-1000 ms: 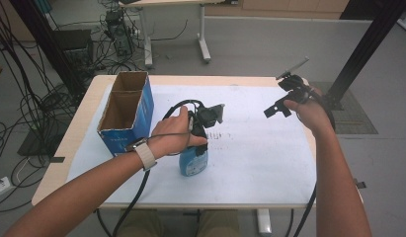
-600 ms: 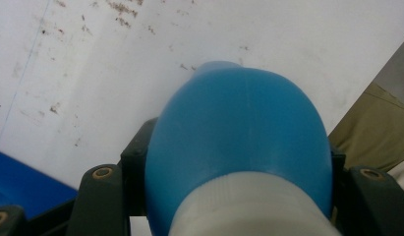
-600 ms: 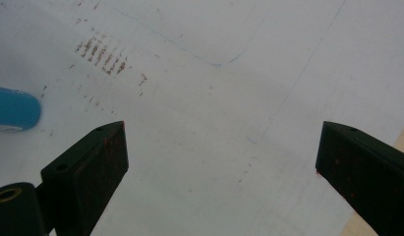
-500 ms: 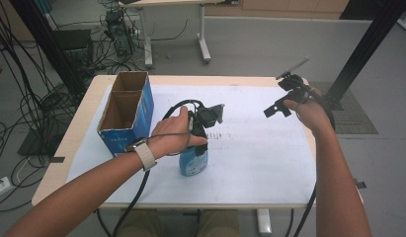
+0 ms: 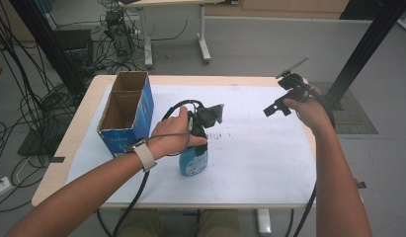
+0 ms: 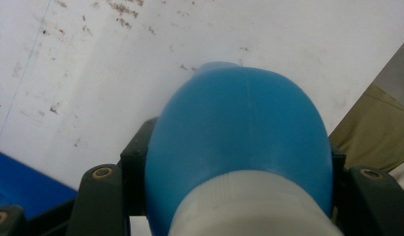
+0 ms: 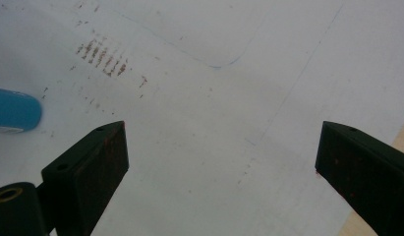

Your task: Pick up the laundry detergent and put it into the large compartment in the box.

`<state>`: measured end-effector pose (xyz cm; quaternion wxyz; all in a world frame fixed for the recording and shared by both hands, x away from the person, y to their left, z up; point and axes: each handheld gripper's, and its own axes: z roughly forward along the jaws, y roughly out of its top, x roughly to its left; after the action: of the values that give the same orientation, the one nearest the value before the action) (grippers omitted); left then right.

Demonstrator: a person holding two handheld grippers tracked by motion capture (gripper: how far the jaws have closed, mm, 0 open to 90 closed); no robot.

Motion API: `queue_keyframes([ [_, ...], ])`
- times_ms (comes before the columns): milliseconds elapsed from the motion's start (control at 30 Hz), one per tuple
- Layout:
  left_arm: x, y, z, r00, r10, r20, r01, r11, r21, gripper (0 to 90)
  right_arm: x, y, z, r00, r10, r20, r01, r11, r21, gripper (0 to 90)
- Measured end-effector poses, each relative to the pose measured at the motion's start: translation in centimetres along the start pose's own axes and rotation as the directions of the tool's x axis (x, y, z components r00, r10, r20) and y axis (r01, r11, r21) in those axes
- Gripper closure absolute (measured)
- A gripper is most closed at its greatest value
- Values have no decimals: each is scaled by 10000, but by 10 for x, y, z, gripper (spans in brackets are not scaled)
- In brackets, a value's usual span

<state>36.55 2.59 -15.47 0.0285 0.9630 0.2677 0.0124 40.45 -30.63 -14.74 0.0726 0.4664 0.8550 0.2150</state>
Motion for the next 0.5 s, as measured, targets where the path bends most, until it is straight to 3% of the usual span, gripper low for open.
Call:
queue_keyframes([
  [500,0,-1,0,10000,-15,-5,15,10000,-28,390,0,-1,0,10000,21,-13,-21,10000,18,55],
])
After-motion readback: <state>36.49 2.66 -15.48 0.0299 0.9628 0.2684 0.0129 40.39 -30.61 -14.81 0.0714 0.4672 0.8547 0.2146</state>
